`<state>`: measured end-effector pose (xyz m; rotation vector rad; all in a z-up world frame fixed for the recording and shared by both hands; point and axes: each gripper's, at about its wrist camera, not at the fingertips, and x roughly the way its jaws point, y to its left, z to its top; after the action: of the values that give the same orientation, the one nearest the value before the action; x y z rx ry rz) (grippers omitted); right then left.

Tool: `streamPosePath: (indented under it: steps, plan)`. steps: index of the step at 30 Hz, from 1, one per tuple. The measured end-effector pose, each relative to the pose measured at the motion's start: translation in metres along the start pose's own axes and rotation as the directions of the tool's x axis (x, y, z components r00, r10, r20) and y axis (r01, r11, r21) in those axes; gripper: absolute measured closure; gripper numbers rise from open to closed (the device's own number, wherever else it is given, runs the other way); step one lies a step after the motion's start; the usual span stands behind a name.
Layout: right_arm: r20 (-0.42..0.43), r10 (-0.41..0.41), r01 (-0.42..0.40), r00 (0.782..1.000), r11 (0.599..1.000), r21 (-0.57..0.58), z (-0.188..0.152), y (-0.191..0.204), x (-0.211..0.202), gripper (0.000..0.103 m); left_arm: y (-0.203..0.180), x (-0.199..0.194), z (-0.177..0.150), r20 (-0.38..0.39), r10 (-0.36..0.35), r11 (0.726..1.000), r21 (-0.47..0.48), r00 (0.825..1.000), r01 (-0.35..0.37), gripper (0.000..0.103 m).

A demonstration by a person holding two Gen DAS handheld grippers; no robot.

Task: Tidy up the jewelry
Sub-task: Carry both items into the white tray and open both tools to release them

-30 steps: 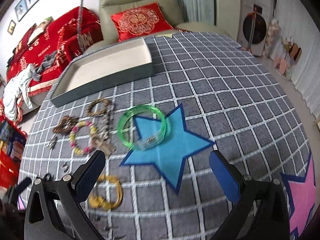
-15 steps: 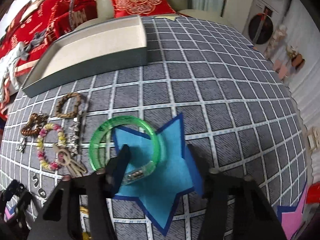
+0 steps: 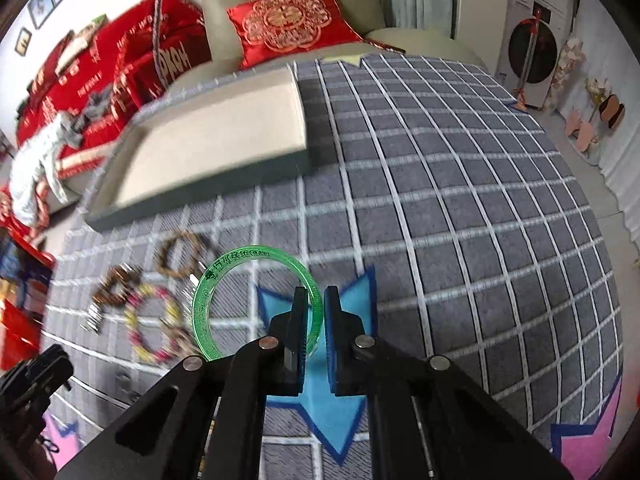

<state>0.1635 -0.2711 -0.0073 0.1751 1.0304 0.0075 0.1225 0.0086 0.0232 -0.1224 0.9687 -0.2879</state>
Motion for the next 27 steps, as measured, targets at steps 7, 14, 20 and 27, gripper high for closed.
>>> streamPosePath:
  steps: [7,14,20,27]
  plan:
    - [0.027,0.093,-0.093,0.995,0.996,0.000,0.063,0.020,-0.003,0.094,-0.003,0.009,0.080,0.062,-0.024,0.998,0.056,0.998,0.020,0.056]
    - [0.023,0.082,-0.081,0.996,0.997,-0.009,0.129,0.046,0.035,0.094,0.004,0.065,0.155,0.075,0.025,0.999,0.044,0.997,-0.028,0.056]
    - [-0.003,0.049,-0.049,0.999,0.999,-0.012,0.167,0.061,0.081,0.094,0.014,0.130,0.194,0.039,0.094,0.993,0.064,0.995,-0.096,0.056]
    - [-0.023,-0.006,0.005,1.000,1.000,-0.025,0.186,0.072,0.131,0.094,0.023,0.183,0.205,-0.035,0.138,0.989,0.062,0.990,-0.135,0.056]
